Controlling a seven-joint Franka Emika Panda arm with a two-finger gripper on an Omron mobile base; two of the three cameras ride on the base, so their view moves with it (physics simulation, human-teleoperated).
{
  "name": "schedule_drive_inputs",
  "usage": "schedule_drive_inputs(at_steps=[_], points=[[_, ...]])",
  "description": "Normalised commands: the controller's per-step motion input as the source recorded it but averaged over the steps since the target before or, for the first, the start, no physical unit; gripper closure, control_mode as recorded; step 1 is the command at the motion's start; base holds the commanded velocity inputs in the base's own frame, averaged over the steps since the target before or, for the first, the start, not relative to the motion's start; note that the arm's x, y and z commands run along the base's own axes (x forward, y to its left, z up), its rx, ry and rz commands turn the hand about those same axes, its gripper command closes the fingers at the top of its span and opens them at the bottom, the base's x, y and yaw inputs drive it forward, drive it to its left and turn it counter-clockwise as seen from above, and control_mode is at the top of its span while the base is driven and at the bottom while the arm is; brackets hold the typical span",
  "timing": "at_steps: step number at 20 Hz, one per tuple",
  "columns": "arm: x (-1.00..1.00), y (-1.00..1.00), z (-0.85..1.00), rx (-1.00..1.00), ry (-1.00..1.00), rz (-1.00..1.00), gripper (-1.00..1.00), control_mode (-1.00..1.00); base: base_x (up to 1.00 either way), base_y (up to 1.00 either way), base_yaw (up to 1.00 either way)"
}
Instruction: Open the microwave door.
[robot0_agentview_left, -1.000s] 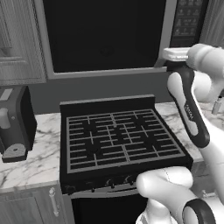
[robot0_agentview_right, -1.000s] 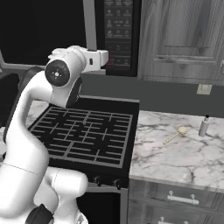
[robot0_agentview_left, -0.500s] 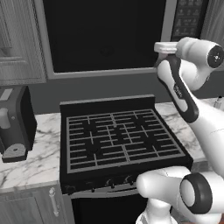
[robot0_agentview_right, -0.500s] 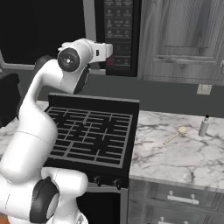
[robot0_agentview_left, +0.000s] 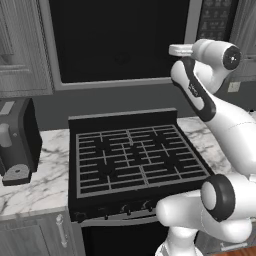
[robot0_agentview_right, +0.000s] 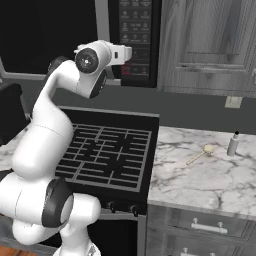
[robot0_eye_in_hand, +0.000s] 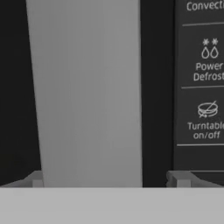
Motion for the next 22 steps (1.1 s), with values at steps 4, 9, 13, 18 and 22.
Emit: schedule_drive_inputs(at_steps=[4, 9, 13, 18, 22], points=[[0.65, 0.0, 0.0, 0.0, 0.04, 0.02, -1.0, -1.0, 0.0, 0.0, 0.0], [0.28, 0.0, 0.0, 0.0, 0.02, 0.01, 1.0, -1.0, 0.0, 0.0, 0.0], [0.0, 0.0, 0.0, 0.0, 0.0, 0.0, 1.0, -1.0, 0.0, 0.0, 0.0], [-0.14, 0.0, 0.06, 0.0, 0.0, 0.0, 1.0, -1.0, 0.0, 0.0, 0.0], [-0.6, 0.0, 0.36, 0.0, -0.06, 0.0, 1.0, -1.0, 0.0, 0.0, 0.0]])
